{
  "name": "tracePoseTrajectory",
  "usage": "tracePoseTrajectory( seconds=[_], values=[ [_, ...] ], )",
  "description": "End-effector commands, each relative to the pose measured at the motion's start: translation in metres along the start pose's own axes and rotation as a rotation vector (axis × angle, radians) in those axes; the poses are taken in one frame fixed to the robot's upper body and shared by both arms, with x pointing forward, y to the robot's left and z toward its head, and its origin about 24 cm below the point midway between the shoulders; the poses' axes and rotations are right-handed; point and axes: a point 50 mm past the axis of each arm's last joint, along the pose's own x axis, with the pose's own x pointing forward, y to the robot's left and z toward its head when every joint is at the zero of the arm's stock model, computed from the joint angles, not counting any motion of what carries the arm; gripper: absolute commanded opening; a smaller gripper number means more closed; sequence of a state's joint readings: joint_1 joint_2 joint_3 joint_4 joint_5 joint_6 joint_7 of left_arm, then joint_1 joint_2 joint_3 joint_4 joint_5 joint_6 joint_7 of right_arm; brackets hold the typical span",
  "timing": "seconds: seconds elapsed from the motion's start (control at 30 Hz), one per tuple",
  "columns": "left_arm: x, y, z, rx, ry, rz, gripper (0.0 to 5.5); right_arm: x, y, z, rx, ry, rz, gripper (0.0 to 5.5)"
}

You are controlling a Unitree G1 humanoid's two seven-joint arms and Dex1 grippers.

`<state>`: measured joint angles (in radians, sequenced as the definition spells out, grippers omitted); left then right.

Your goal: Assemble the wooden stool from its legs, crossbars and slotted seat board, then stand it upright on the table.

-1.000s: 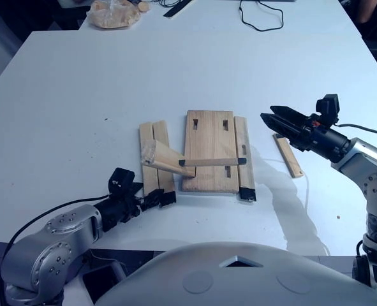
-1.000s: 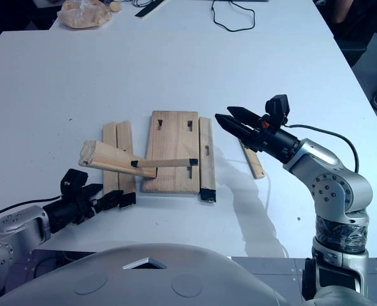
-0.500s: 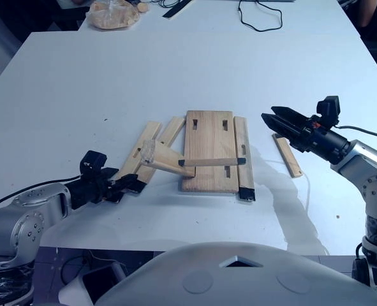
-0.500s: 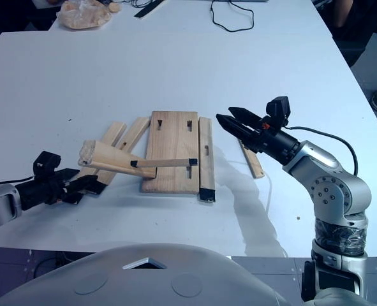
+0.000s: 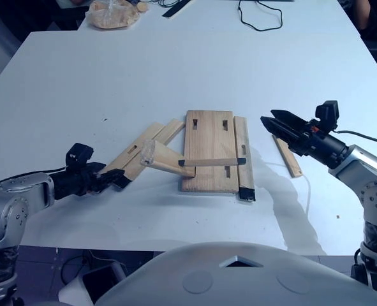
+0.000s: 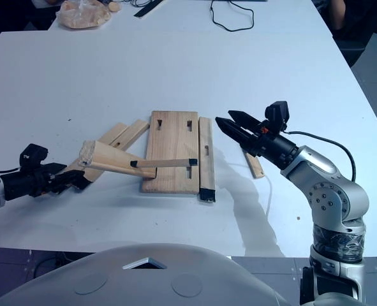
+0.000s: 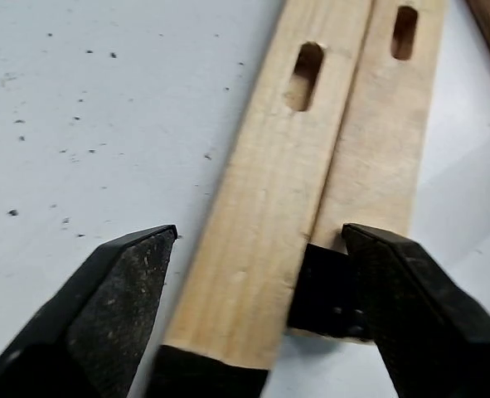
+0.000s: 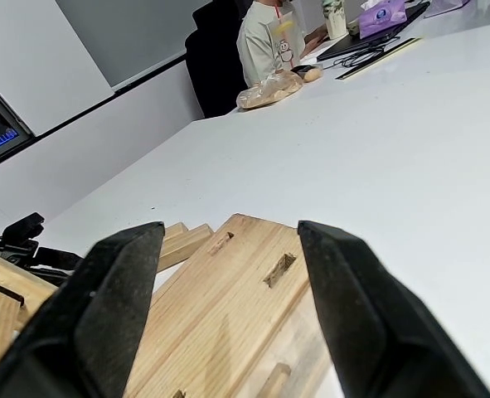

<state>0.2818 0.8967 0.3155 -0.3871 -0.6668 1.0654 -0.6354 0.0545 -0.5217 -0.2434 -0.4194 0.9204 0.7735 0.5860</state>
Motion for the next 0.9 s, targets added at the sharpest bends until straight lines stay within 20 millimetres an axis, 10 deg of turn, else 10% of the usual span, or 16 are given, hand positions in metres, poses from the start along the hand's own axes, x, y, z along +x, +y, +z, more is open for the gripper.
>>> tracePoseTrajectory(
  seconds=[0.03, 0.9],
  values=[
    [0.006, -0.013, -0.01, 0.075, 0.067, -0.04, 3.73, 0.0, 0.001, 0.003, -0.023, -0.012, -0.009, 2.95],
    [-0.009, -0.002, 0.02, 0.146, -0.018, -0.065, 3.73, -0.003, 0.006, -0.001, -0.016, -0.022, -0.022, 2.95]
  ],
)
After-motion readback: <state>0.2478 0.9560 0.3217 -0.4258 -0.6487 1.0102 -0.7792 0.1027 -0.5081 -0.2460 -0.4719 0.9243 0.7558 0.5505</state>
